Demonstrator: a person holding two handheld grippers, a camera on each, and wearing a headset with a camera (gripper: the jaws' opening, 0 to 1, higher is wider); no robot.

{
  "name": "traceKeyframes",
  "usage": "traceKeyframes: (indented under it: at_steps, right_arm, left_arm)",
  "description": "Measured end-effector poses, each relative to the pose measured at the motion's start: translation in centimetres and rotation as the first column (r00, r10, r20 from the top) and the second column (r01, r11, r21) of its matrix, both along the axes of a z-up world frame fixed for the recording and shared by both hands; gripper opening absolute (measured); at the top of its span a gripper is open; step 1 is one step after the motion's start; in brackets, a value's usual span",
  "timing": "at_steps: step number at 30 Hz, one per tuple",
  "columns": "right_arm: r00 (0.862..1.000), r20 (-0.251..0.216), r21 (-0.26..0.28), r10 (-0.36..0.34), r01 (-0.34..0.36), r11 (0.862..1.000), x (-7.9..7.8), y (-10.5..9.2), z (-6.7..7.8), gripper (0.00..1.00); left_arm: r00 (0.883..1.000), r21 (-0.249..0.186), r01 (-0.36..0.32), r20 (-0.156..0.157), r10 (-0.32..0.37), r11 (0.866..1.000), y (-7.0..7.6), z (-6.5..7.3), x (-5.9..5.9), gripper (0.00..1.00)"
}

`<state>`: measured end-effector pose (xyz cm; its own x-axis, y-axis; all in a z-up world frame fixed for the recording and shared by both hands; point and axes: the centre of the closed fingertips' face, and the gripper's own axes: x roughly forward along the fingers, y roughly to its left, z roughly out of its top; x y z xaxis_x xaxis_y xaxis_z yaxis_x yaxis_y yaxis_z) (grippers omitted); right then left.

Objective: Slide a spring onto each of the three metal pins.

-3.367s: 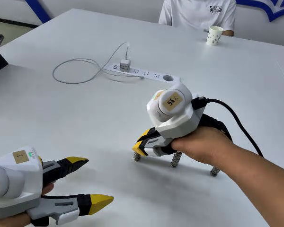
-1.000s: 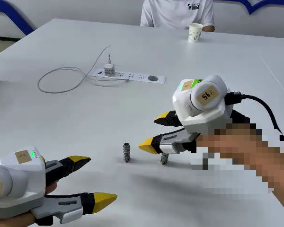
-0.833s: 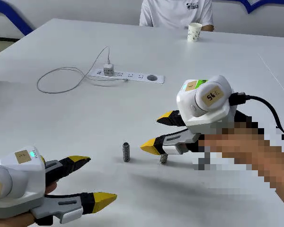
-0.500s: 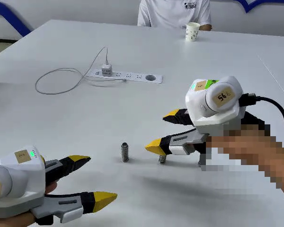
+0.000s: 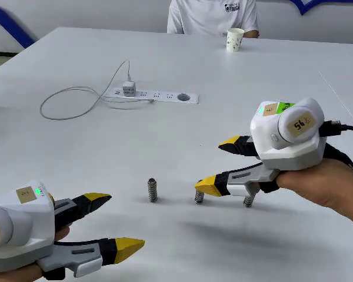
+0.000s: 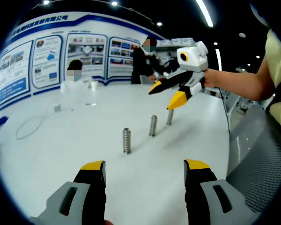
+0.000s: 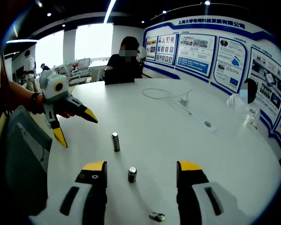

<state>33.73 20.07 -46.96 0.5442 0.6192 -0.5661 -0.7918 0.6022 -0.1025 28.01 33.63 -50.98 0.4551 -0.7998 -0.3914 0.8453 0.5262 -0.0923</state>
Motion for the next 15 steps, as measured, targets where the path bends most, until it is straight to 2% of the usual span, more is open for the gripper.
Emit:
traceKeyframes:
  at_steps: [15]
  right_arm:
    - [0.997, 0.004, 0.007, -0.074, 0.074, 0.997, -0.9, -3.7, 0.0, 0.63]
  left_arm:
    - [1.000, 0.009, 0.013, 0.000, -0.013, 1.000, -0.3, 0.0, 0.0, 0.69]
